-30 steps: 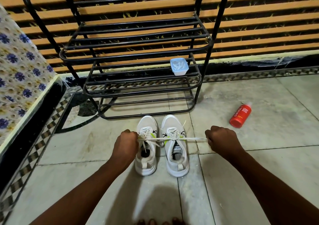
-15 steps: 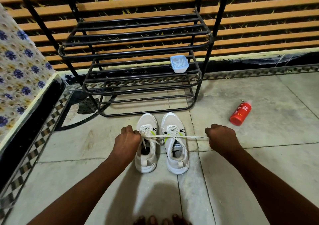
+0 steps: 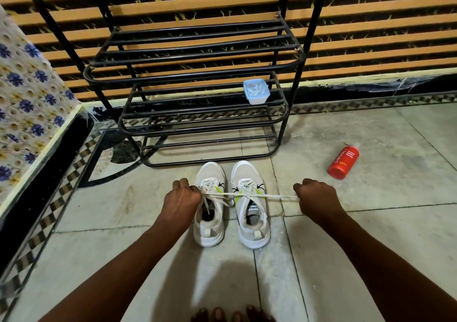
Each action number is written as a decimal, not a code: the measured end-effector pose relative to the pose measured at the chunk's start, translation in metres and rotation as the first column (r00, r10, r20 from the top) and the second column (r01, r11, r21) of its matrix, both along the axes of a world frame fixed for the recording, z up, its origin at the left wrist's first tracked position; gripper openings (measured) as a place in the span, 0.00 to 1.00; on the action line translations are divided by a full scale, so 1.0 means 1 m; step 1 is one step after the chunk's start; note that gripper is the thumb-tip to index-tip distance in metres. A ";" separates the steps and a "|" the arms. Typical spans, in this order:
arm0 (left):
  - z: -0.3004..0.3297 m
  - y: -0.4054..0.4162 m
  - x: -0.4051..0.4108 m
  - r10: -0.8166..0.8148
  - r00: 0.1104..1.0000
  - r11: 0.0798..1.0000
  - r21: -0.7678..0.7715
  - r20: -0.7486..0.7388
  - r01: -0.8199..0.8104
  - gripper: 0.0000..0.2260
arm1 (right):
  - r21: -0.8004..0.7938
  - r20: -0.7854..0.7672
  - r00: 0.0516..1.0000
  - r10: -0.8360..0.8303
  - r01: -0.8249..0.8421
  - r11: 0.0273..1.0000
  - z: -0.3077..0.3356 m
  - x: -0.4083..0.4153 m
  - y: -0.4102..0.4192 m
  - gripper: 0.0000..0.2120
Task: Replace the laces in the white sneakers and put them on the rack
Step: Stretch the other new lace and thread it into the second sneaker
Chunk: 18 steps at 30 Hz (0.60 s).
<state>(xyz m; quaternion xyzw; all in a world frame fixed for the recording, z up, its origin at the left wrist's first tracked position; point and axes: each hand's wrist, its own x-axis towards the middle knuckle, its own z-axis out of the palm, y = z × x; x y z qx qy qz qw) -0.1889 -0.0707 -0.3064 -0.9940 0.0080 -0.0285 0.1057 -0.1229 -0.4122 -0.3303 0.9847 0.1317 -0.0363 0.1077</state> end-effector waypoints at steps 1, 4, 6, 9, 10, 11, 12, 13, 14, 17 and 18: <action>0.001 0.000 0.000 0.001 1.000 1.000 0.000 0.002 -0.001 0.20 | 0.001 0.002 1.000 0.003 -0.003 1.000 0.000 0.000 -0.001 0.09; 0.001 -0.001 0.000 -0.002 1.000 1.000 -0.002 0.003 0.002 0.19 | -0.004 0.003 1.000 0.006 -0.006 1.000 0.001 -0.001 -0.002 0.09; 0.001 -0.001 -0.001 -0.011 1.000 1.000 0.010 0.006 0.011 0.19 | 0.003 0.001 1.000 0.003 -0.003 1.000 0.002 -0.002 -0.002 0.10; 0.001 0.001 -0.002 -0.020 1.000 1.000 0.014 0.016 0.020 0.19 | 0.022 -0.007 1.000 0.004 -0.004 1.000 0.002 -0.003 -0.003 0.09; 0.001 0.002 -0.002 -0.023 1.000 1.000 0.009 0.014 0.022 0.19 | 0.023 -0.008 1.000 0.006 -0.006 1.000 0.001 -0.003 -0.002 0.09; 0.000 0.003 -0.002 -0.023 1.000 1.000 0.006 0.009 0.023 0.20 | 0.021 -0.008 1.000 0.008 -0.008 1.000 0.001 -0.004 -0.002 0.09; 0.000 0.004 -0.002 -0.022 1.000 1.000 0.004 0.005 0.022 0.20 | 0.019 -0.008 1.000 0.011 -0.010 1.000 0.000 -0.005 -0.002 0.09; -0.001 0.004 -0.001 -0.022 1.000 1.000 0.003 0.003 0.022 0.20 | 0.019 -0.006 1.000 0.014 -0.014 1.000 -0.001 -0.005 -0.001 0.09; -0.001 0.005 -0.001 -0.026 1.000 1.000 0.001 0.008 0.026 0.20 | 0.021 -0.003 1.000 0.016 -0.016 1.000 -0.001 -0.005 -0.001 0.09; -0.001 0.006 -0.001 -0.043 0.999 0.999 0.004 0.029 0.043 0.20 | 0.021 0.002 1.000 0.014 -0.014 1.000 0.000 -0.004 -0.002 0.09; -0.002 0.006 -0.002 -0.050 0.998 0.999 0.005 0.029 0.050 0.20 | 0.020 0.002 1.000 0.013 -0.013 1.000 0.000 -0.004 -0.002 0.08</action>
